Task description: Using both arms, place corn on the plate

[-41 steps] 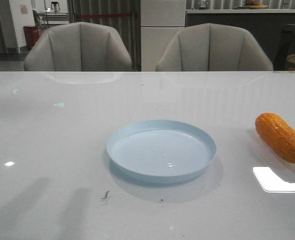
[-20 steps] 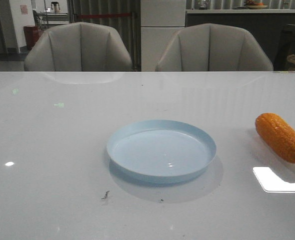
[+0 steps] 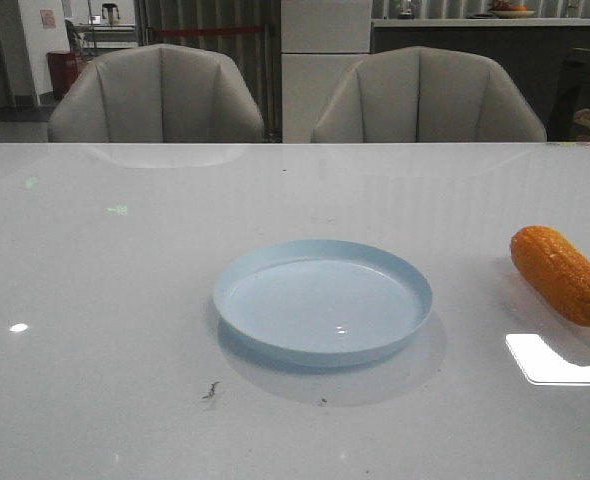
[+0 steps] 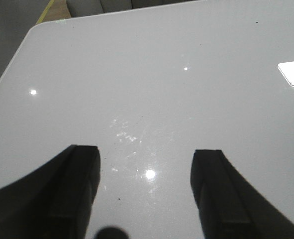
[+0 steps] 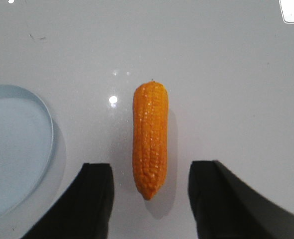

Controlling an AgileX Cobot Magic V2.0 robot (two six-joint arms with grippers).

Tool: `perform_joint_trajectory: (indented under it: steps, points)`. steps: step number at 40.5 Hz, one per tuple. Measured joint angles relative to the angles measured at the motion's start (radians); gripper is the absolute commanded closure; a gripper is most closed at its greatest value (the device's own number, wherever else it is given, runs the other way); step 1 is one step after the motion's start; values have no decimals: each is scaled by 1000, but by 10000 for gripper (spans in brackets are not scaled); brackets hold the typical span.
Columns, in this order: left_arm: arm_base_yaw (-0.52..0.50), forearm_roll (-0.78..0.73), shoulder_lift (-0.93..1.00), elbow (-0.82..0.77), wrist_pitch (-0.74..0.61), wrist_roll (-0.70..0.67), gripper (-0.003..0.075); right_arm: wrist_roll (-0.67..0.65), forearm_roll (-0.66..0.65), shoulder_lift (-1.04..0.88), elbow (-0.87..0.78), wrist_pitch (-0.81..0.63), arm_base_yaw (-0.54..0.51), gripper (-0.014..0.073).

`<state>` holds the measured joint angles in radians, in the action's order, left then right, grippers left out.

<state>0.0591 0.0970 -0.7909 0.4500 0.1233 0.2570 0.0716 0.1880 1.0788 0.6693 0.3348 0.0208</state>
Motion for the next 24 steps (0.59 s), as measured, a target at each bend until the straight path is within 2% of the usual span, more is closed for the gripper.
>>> perform_joint_trajectory:
  steps: [9,16,24]
  points:
    - [0,4,0,0,-2,0,259,0,0,195,196,106,0,130]
    - [0,4,0,0,-2,0,259,0,-4,377,355,170,0,45]
    - [0,4,0,0,-4,0,259,0,-18,551,471,184,0,30]
